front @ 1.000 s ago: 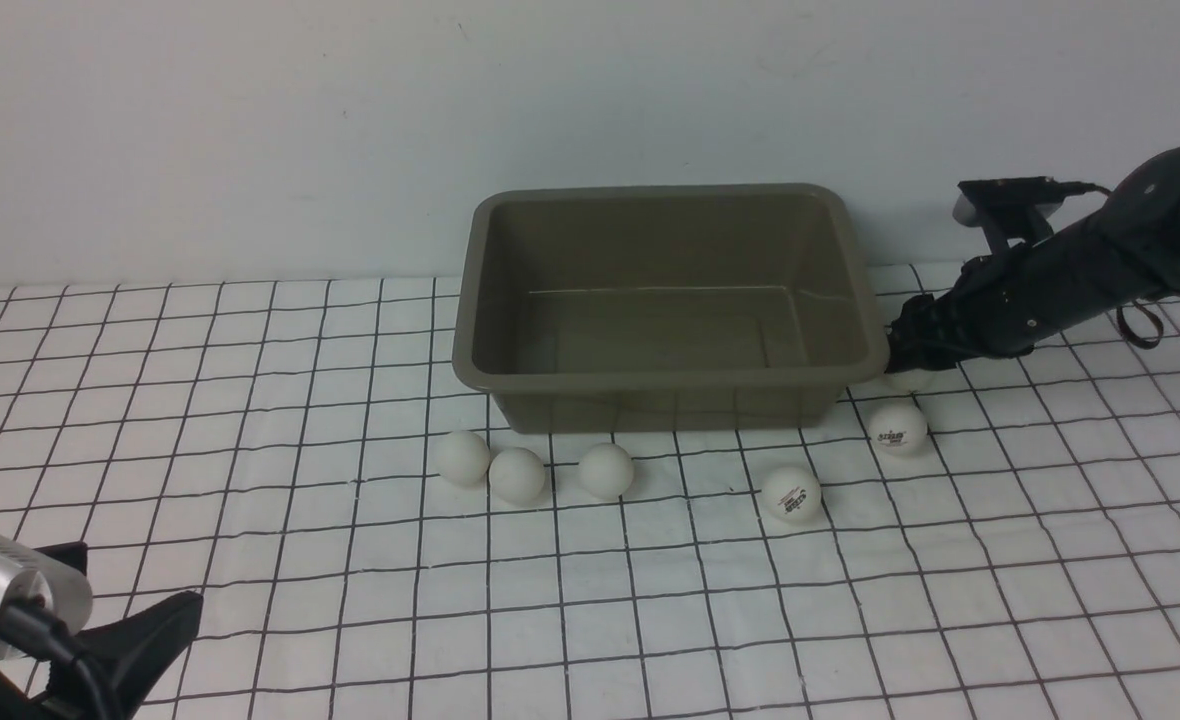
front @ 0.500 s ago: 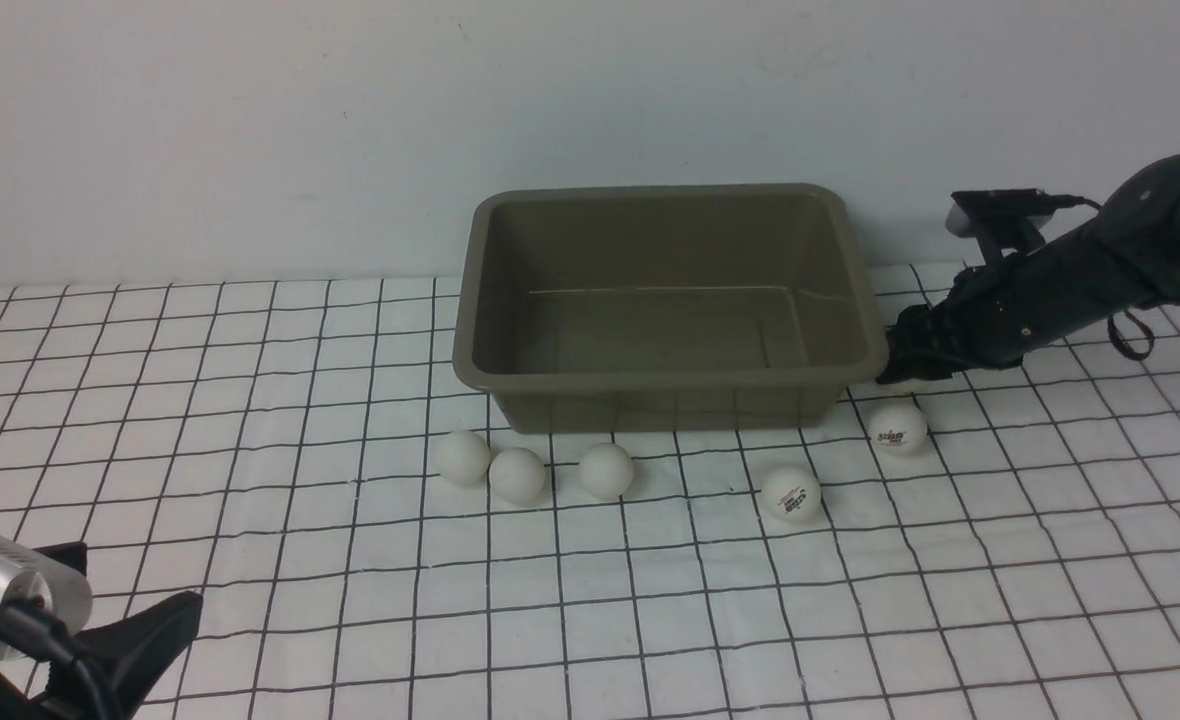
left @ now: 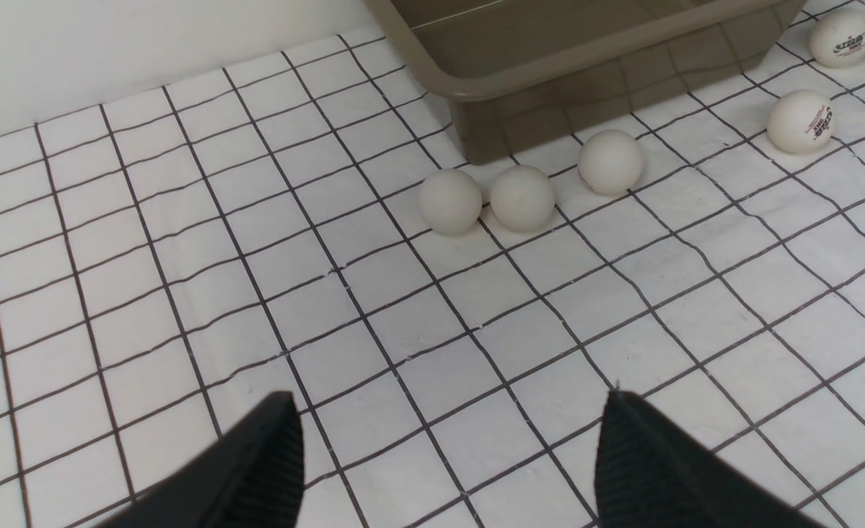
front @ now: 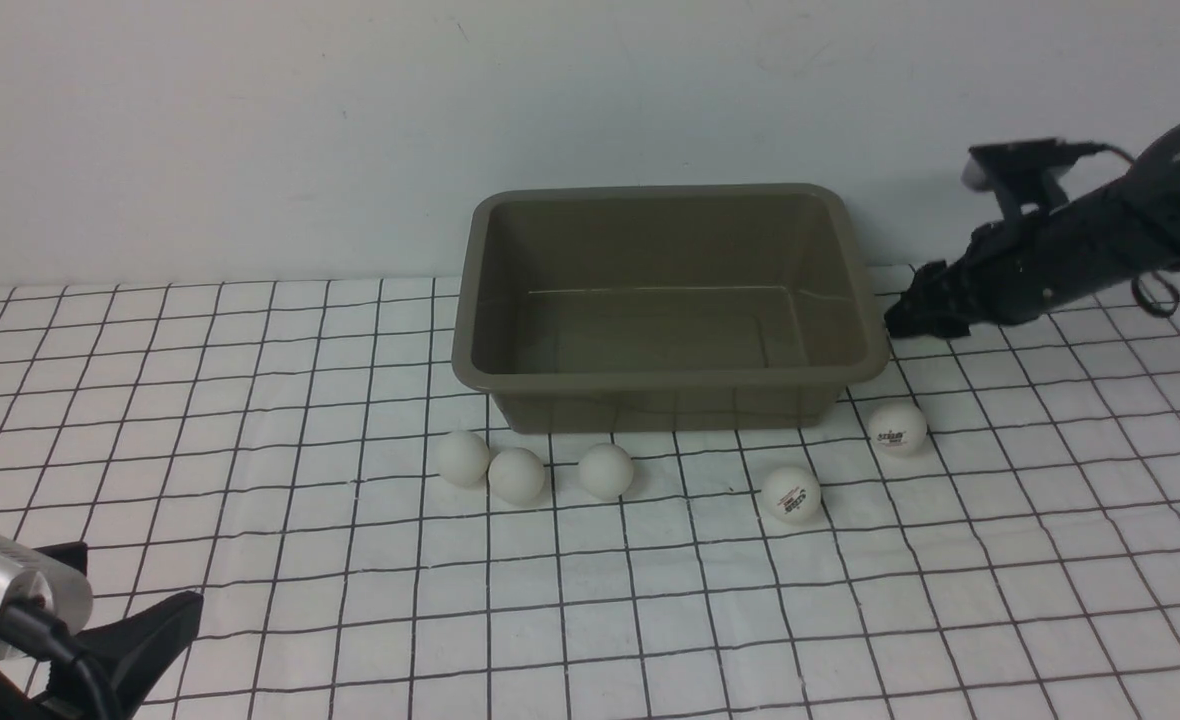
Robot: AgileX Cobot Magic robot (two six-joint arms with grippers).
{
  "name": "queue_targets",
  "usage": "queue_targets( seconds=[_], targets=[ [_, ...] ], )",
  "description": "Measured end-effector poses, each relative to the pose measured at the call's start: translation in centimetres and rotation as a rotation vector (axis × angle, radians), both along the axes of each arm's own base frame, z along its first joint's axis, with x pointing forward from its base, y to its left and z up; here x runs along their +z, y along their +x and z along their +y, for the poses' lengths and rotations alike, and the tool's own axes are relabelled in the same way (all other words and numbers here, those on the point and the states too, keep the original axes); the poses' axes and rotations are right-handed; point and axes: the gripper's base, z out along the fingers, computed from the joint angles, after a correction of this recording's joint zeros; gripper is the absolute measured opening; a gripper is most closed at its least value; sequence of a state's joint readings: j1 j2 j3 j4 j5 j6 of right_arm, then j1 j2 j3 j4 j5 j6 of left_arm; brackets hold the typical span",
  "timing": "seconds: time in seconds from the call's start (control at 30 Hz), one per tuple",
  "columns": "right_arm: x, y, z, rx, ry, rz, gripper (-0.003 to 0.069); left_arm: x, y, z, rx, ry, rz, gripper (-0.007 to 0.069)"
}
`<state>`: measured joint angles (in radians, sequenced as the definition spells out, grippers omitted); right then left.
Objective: Put the table tennis balls into the box on the white checkered tablecloth.
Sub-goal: 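Reach for and grasp a ping pong ball on the table, then release the ping pong ball into the bin and lift the gripper away, then reach for and grasp a ping pong ball on the table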
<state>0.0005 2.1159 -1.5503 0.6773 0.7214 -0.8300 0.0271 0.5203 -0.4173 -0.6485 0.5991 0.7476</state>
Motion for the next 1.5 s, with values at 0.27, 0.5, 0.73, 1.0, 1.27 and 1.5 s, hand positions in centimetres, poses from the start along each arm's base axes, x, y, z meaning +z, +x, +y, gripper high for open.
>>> queue_targets(
  seconds=[0.27,0.5,0.73,1.0,1.27,1.5],
  targets=[
    [5.4,-1.4,3.4,0.158,0.153,-0.120,0.0365,0.0,0.0,0.0,0.000,0.000,0.000,0.0482],
    [4.7,-1.8,6.9,0.344,0.126,-0.170,0.0365,0.0,0.0,0.0,0.000,0.000,0.000,0.0482],
    [4.1,-1.3,6.7,0.315,0.110,-0.192,0.0482,0.0,0.0,0.0,0.000,0.000,0.000,0.0482],
    [12.1,-3.4,0.5,0.210,-0.009,-0.338,0.0563,0.0,0.0,0.0,0.000,0.000,0.000,0.0482],
    [16.4,-8.8,-3.1,0.205,-0.099,-0.152,0.0536,0.0,0.0,0.0,0.000,0.000,-0.001,0.0482],
    [13.9,-9.8,-2.8,0.195,-0.057,-0.005,0.0535,0.2,0.1,-0.1,0.010,-0.031,-0.014,0.0482]
  ],
)
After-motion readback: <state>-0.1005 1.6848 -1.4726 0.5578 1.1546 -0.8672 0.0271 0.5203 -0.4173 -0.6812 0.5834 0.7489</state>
